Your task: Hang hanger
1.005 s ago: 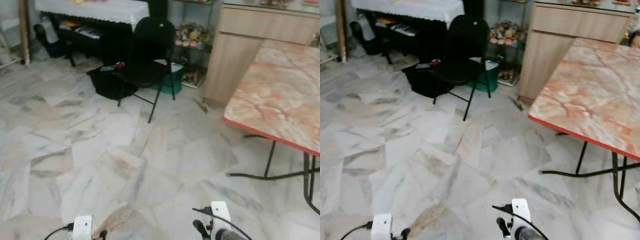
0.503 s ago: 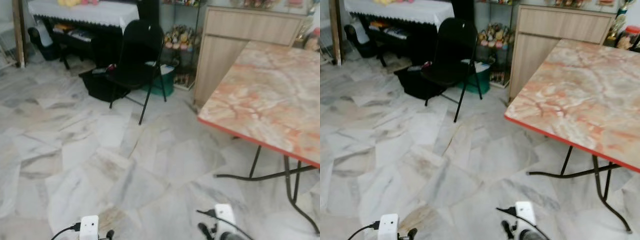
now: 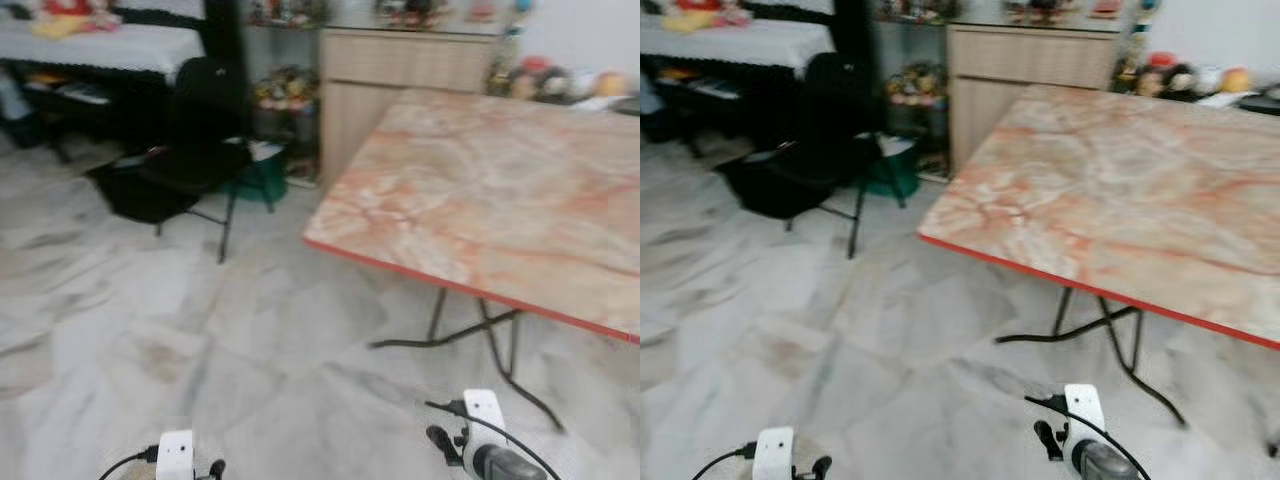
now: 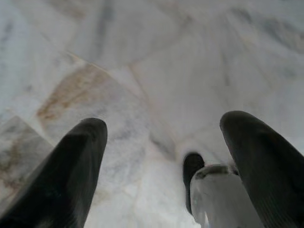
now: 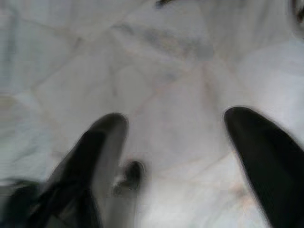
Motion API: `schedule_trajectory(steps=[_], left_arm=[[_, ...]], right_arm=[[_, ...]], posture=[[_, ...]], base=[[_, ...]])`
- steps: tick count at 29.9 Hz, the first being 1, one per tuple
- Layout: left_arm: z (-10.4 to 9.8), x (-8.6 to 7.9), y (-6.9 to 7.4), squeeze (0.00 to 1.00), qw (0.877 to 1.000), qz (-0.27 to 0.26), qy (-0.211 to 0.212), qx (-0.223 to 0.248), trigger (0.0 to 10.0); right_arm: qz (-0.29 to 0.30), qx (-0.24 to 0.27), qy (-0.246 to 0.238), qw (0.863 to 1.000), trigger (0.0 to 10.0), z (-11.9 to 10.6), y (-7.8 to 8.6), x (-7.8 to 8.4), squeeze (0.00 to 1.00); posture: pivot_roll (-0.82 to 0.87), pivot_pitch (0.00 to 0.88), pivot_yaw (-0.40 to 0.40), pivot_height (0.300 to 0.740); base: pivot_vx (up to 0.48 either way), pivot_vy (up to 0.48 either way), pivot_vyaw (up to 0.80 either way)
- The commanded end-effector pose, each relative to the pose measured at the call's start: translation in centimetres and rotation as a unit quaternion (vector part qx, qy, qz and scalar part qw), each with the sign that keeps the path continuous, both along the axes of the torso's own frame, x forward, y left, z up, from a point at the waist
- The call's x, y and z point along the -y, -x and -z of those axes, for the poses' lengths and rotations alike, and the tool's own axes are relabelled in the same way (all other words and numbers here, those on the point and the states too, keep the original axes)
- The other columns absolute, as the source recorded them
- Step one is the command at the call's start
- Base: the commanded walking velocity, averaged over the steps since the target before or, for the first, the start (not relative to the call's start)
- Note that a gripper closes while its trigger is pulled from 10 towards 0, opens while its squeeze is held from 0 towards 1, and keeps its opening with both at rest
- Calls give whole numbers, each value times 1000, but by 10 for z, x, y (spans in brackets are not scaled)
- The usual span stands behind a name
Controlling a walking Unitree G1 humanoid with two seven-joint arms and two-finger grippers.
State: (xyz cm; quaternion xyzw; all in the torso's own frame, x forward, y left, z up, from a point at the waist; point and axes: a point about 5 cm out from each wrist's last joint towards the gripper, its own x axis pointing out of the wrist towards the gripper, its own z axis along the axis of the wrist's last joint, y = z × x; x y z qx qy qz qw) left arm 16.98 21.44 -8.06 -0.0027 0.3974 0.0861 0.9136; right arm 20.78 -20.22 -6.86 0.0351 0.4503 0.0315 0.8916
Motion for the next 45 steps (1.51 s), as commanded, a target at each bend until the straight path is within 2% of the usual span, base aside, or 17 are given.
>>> schedule_trajectory(steps=[1, 6, 7, 9, 11, 19, 26, 29, 33, 35, 38, 45], left_arm=[[1, 3, 0, 0, 1000, 1, 4, -2, 10000], [1, 4, 0, 0, 1000, 3, 4, -2, 10000], [1, 4, 0, 0, 1000, 3, 5, -3, 10000], [1, 5, 1, 0, 1000, 3, 5, -3, 10000], [2, 6, 1, 0, 1000, 6, 6, -5, 10000], [2, 5, 2, 0, 1000, 13, 4, -8, 10000], [1, 2, 0, 0, 1000, 15, 2, -7, 10000], [0, 1, -1, 0, 1000, 16, 0, -6, 10000], [0, 0, -1, 0, 1000, 16, 0, -6, 10000], [-2, -2, -4, 0, 1000, 12, -2, -3, 10000], [-2, -4, -4, 0, 1000, 9, -3, -2, 10000], [-3, -5, -6, 0, 1000, 2, -2, 1, 10000]], right_arm=[[2, -8, 1, 1000, 10000, 3, 6, 0, 0], [-19, -23, 12, 999, 10000, 10, 14, -11, 0], [-17, -24, 9, 1000, 10000, 12, 15, -22, 0], [-12, -22, 4, 1000, 10000, 12, 14, -27, 0], [-18, -22, -1, 1000, 10000, 13, 13, -42, 0], [-22, -21, -10, 999, 10000, 14, 14, -65, 0], [-19, -21, -7, 1000, 10000, 12, 11, -57, 0], [-10, -18, -3, 1000, 10000, 9, 5, -47, 0], [-9, -18, -2, 1000, 10000, 9, 4, -46, 0], [-7, -18, 7, 1000, 10000, 7, 3, -34, 0], [-7, -17, 9, 1000, 10000, 6, 2, -29, 0], [-13, -26, 13, 999, 10000, 12, 16, -21, 0]], posture=[[-30, 0, 19, 740], [-28, 0, 18, 740], [-30, 0, 19, 740], [-33, 0, 21, 740], [-33, 0, 23, 740], [-43, 0, 48, 740], [-48, 0, 59, 740], [-50, 0, 61, 740], [-50, 0, 61, 740], [-47, 0, 58, 740], [-45, 0, 55, 740], [-41, 0, 42, 740]], base=[[0, -311, 0], [0, -322, 0], [0, -330, 0], [0, -334, 0], [0, -334, 0], [0, -335, 0], [0, -337, 0], [0, -341, -575], [0, -341, -575], [0, -341, -522], [0, -344, -519], [0, -349, -518]])
